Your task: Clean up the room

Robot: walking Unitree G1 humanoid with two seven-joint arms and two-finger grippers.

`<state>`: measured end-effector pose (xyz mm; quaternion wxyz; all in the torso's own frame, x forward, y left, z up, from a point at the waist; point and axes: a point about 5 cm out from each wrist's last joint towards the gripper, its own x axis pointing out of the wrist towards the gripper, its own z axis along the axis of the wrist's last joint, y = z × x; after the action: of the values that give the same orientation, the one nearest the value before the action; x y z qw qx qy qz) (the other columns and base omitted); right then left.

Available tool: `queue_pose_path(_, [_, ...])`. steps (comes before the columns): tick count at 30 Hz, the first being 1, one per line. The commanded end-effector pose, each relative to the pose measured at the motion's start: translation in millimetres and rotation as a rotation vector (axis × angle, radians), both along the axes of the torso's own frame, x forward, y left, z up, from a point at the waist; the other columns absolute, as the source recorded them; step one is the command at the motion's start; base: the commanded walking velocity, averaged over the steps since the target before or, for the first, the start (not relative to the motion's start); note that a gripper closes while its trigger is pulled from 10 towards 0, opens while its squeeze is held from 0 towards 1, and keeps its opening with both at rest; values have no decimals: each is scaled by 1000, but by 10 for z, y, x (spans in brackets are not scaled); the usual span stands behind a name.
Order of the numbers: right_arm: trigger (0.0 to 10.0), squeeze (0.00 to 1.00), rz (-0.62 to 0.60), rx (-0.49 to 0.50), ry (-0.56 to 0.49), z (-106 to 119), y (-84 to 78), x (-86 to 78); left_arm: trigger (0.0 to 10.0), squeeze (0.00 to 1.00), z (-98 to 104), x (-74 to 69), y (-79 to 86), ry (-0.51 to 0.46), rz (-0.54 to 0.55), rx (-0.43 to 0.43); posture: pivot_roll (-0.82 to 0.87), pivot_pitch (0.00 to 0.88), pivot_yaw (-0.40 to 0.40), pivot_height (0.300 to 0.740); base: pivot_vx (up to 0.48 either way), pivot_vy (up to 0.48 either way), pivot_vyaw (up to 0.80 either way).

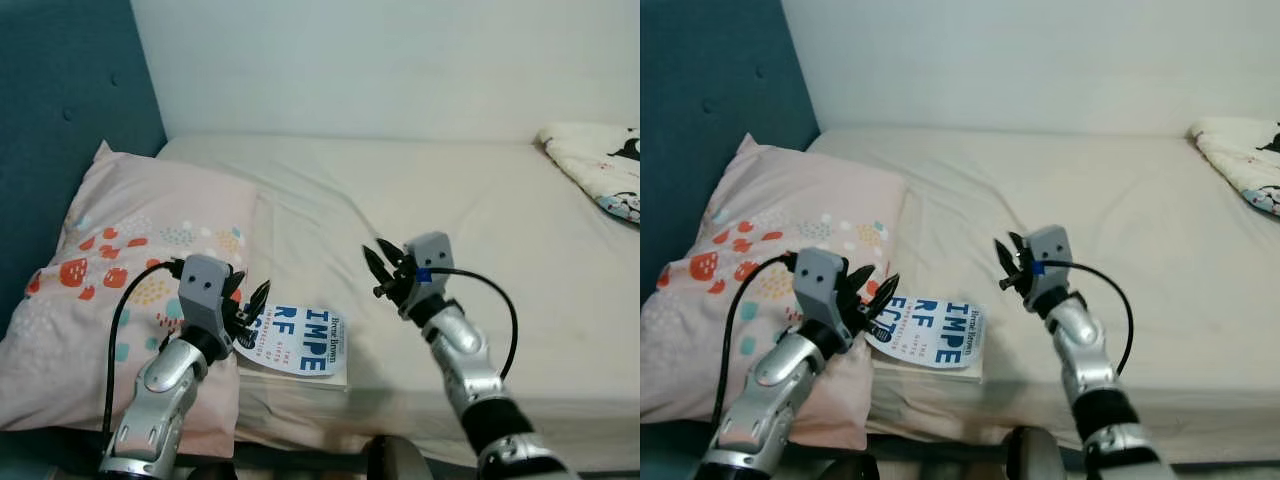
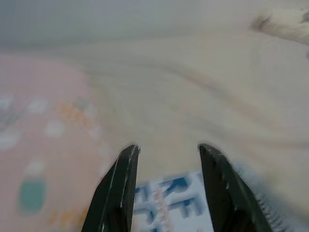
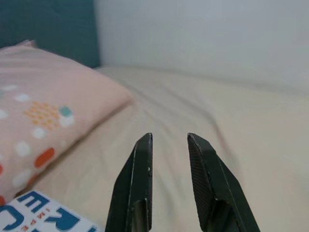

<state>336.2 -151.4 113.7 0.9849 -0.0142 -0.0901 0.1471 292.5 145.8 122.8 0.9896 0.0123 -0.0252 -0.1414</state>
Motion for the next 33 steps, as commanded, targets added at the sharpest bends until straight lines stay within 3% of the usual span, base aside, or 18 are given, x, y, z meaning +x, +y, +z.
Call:
queue_pose_path(1, [10000, 0, -62, 18, 8, -58, -23, -42, 10000, 0, -45, 20, -13, 12, 41, -4, 15, 0, -25, 571, 0, 0, 0])
queue_pose_path(5, [10000, 0, -68, -21, 38, -213, 59, -177, 10000, 0, -138, 68, 67, 41, 162, -5, -8, 0, -7, 586, 0, 0, 0])
queue_pose_path(12, [10000, 0, -90, -36, 113, -287, 48, -258, 10000, 0, -73, 62, -1, -1, 89, 10, 0, 0, -14, 616, 0, 0, 0])
queue_pose_path(33, [10000, 0, -129, -109, 89, -154, 33, -302, 10000, 0, -133, 39, -30, -1, 92, 21, -13, 0, -15, 701, 0, 0, 0])
